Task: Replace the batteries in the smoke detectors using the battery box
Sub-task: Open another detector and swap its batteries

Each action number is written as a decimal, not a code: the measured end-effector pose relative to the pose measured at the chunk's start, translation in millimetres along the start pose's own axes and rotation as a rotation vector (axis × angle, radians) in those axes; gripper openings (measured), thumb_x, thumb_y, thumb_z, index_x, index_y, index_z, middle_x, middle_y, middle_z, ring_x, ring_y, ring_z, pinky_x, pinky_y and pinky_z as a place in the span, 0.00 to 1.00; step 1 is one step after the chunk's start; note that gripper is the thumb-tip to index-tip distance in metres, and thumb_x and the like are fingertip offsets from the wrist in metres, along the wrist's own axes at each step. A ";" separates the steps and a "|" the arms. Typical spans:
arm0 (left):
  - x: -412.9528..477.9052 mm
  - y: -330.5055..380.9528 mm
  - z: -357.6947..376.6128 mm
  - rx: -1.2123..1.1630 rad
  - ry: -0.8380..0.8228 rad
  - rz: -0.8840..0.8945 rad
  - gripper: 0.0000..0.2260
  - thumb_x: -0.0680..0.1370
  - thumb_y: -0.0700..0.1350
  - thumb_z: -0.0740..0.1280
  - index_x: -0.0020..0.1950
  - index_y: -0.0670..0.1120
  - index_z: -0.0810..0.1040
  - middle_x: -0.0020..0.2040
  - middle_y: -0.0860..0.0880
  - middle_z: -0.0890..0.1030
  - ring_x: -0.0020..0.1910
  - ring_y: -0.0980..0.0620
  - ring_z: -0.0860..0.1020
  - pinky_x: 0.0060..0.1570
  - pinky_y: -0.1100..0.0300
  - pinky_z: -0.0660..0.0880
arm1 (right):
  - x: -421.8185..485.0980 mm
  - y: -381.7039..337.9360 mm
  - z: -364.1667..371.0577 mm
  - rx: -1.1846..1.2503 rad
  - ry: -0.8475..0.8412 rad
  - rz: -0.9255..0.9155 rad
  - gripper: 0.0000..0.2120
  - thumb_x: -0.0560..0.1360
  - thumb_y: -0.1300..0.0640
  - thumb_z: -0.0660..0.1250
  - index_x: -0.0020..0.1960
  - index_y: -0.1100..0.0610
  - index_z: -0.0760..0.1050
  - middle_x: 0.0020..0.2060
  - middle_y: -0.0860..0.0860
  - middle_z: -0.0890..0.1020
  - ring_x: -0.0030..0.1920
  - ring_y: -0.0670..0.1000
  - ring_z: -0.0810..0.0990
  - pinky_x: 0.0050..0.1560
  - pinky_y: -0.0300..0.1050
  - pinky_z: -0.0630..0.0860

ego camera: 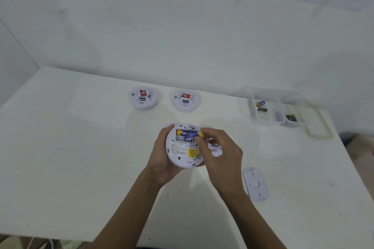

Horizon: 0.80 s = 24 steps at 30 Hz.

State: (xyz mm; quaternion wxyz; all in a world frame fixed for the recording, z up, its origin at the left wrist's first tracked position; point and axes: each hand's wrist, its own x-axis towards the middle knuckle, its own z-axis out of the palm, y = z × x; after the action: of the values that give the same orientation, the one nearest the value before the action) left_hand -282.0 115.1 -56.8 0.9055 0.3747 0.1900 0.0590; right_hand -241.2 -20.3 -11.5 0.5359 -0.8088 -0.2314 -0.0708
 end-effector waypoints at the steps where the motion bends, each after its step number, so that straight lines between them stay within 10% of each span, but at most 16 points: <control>1: 1.5 -1.9 -1.8 0.033 -0.003 0.029 0.41 0.55 0.65 0.77 0.61 0.45 0.76 0.53 0.42 0.81 0.50 0.43 0.78 0.59 0.46 0.73 | -1.2 1.8 2.0 -0.032 0.014 -0.020 0.10 0.72 0.54 0.69 0.51 0.57 0.81 0.45 0.48 0.84 0.47 0.43 0.80 0.47 0.28 0.76; 7: 6.1 -4.5 -6.8 -0.035 -0.116 0.063 0.30 0.47 0.66 0.79 0.45 0.54 0.86 0.44 0.51 0.85 0.44 0.51 0.82 0.49 0.58 0.80 | -5.9 3.5 12.8 -0.124 0.106 -0.025 0.10 0.71 0.54 0.69 0.48 0.59 0.83 0.44 0.52 0.82 0.44 0.46 0.78 0.44 0.18 0.68; 24: 0.8 1.4 -6.4 -0.146 -0.178 0.020 0.28 0.50 0.61 0.81 0.46 0.50 0.86 0.46 0.46 0.85 0.42 0.48 0.83 0.43 0.55 0.81 | -23.6 3.9 36.6 -0.263 0.133 -0.206 0.27 0.80 0.41 0.54 0.58 0.61 0.80 0.56 0.49 0.71 0.55 0.47 0.71 0.44 0.48 0.82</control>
State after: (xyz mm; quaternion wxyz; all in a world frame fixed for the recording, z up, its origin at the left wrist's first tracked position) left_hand -283.7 120.5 -60.2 0.9431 0.3132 0.1004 0.0485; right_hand -265.2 4.4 -38.4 0.4295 -0.8375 -0.2660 -0.2083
